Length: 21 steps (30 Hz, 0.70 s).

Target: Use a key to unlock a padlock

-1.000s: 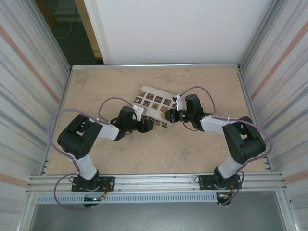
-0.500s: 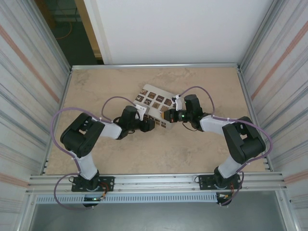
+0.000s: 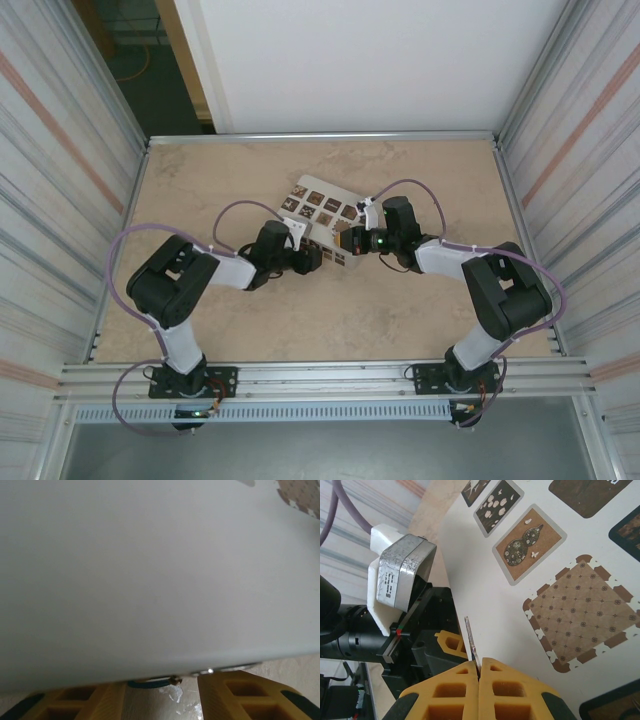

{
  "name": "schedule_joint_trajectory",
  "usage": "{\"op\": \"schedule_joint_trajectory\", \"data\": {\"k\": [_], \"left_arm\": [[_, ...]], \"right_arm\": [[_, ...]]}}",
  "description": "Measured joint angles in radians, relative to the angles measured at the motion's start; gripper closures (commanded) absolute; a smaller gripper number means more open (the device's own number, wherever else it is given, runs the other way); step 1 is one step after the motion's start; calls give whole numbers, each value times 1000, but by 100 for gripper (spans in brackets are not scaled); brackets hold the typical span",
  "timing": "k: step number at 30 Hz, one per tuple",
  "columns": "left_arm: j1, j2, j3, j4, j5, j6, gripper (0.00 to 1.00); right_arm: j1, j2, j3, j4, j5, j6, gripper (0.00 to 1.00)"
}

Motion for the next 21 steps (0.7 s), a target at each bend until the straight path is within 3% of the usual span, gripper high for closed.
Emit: {"op": "schedule_joint_trajectory", "data": {"k": [9,21], "left_arm": [[-10,0,11,-14,-57,-31,72],[-42,-55,11,-68,-77,-56,75]], "right_arm": [[15,-4,2,-3,16,0,100],[26,-120,2,-135,32,-8,100]]}}
